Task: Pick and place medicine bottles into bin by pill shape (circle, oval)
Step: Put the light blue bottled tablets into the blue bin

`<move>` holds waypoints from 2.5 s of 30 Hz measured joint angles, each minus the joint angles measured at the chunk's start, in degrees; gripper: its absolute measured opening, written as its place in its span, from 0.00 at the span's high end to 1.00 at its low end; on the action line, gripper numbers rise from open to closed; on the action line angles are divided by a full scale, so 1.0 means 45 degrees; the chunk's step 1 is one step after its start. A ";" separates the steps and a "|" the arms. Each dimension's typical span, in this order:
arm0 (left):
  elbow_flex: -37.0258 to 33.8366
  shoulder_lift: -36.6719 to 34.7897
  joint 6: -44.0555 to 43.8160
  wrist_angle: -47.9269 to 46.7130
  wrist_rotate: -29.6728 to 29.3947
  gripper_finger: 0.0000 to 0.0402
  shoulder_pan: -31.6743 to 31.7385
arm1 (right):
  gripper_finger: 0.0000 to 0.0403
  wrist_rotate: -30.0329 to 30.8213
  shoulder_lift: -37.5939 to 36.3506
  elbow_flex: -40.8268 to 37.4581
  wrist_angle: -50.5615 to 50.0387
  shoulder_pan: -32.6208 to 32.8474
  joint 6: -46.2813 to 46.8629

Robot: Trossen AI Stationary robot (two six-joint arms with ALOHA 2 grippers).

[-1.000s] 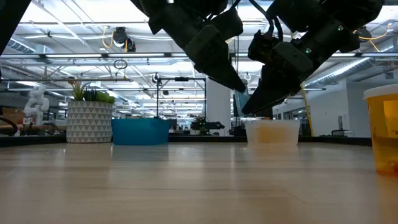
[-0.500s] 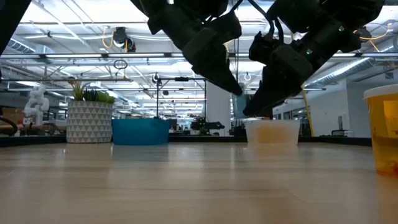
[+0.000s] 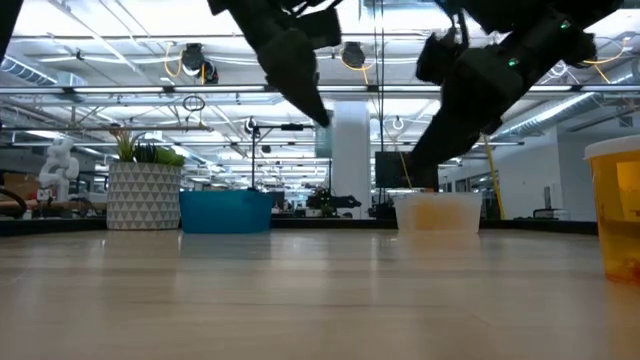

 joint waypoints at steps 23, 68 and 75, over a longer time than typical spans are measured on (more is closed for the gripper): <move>-0.4127 -0.2965 0.0390 0.1153 -0.0495 0.67 0.5471 | 0.30 0.0349 -0.1791 -0.1388 0.0955 0.0438 -0.1115; -0.7203 -0.1546 0.0832 0.5728 0.0080 0.67 0.6498 | 0.30 0.0665 -0.1786 -0.1368 0.1573 0.0409 -0.1368; -0.7203 -0.1546 0.0964 0.5757 0.0083 0.67 0.6498 | 0.30 0.0639 -0.1786 -0.1368 0.1663 0.0409 -0.1400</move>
